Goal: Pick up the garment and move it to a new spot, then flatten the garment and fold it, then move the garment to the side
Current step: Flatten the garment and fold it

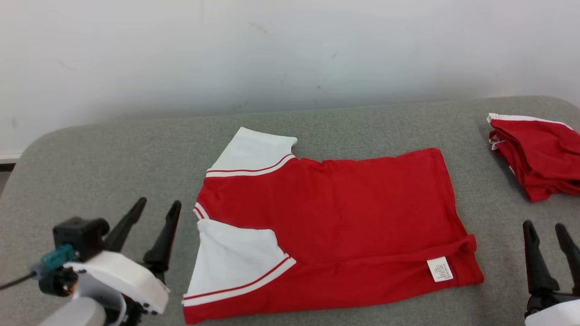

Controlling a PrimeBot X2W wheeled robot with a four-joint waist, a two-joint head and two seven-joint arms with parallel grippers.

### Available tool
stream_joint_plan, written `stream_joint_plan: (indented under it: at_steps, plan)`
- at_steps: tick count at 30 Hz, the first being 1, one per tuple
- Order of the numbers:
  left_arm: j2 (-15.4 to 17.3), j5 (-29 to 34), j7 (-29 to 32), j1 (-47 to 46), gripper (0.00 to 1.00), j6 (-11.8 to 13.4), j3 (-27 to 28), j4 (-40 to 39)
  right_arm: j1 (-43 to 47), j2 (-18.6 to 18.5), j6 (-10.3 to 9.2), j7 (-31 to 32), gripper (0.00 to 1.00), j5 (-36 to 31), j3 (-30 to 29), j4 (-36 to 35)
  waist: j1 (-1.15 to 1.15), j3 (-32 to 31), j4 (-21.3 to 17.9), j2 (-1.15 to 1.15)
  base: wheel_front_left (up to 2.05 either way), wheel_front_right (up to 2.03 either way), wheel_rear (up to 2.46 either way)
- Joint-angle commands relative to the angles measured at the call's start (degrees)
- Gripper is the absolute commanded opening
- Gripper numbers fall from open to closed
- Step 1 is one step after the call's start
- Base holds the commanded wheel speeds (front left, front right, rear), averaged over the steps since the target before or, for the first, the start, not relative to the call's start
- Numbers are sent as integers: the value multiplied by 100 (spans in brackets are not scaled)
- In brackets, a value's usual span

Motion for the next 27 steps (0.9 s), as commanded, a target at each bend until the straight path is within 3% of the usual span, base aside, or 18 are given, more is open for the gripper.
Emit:
stream_joint_plan:
  at_steps: [1,6,11,16,22,27]
  plan:
    - [-97,155,-38,169,100,60,113,-66,85,46,-9,-63,100,-19,-14,63,0,25,-6,0,0,0,0]
    - [-700,771,-32,1241,100,271,602,-57,265,165,-10,-251,100,-182,245,602,0,75,-69,0,0,0,0]
    - [-1182,1193,-34,1773,100,161,705,270,26,239,-10,-291,100,-170,500,1264,0,113,-79,0,0,0,0]
    - [-1319,1218,44,1720,100,-105,537,840,-336,213,-10,-214,100,-203,821,1981,0,137,-51,0,0,0,0]
    - [-1398,1088,559,1450,100,-343,308,1299,-686,235,-10,-66,100,-142,1178,2730,0,174,13,0,0,0,0]
    - [-1438,979,951,1399,100,-333,229,1458,-846,266,-10,-2,100,-95,1480,3048,0,204,-10,0,0,0,0]
